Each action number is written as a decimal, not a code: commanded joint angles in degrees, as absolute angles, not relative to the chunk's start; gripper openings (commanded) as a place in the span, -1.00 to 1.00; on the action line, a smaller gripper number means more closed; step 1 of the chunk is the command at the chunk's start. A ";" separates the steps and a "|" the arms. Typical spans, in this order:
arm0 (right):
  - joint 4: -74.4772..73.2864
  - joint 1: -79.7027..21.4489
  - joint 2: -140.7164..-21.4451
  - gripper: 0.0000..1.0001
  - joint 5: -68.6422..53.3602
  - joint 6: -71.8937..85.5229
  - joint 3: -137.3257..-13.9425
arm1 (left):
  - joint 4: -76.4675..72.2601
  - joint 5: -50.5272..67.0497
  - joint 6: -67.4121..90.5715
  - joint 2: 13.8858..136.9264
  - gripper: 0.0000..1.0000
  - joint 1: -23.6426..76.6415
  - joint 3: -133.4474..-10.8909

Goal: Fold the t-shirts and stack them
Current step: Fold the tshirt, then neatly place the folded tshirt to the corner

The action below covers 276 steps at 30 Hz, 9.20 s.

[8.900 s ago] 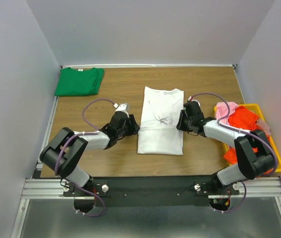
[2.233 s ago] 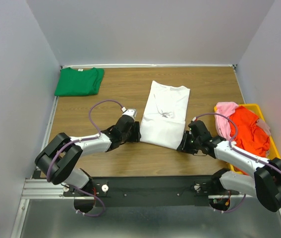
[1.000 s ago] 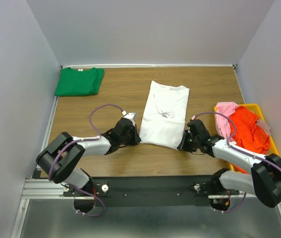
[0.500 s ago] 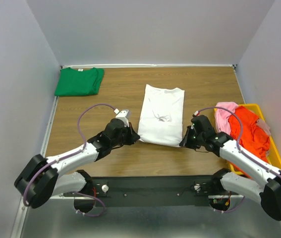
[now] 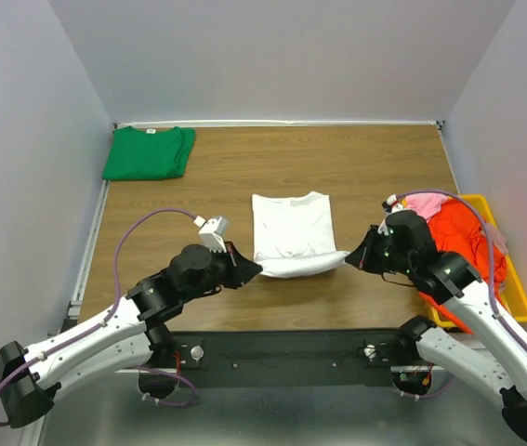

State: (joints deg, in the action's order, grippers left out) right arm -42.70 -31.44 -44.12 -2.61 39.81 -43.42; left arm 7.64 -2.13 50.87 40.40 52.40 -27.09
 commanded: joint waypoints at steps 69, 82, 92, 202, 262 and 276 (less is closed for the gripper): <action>-34.72 -31.64 -54.05 -0.99 26.45 32.96 -49.13 | -28.65 -15.65 62.93 55.98 -1.00 69.53 -14.06; -31.38 -31.64 -63.53 -0.99 28.91 30.50 -55.01 | -29.18 -9.06 58.63 55.28 -1.00 58.89 -14.32; -26.55 -31.64 -74.61 -0.99 32.25 27.34 -60.82 | -32.69 -0.27 54.06 63.10 -1.00 48.53 -16.96; -0.53 -23.47 -103.20 -0.01 -17.67 21.53 -53.44 | -27.36 -5.78 47.83 109.61 -0.93 35.25 -45.00; -9.32 -23.47 -81.47 0.46 -11.51 18.81 -50.36 | 31.64 -8.97 -34.28 127.09 -1.00 2.73 -120.58; -9.14 -23.47 -82.00 0.46 -11.78 18.90 -50.01 | 34.10 -5.10 -34.63 126.65 -1.00 -2.28 -125.68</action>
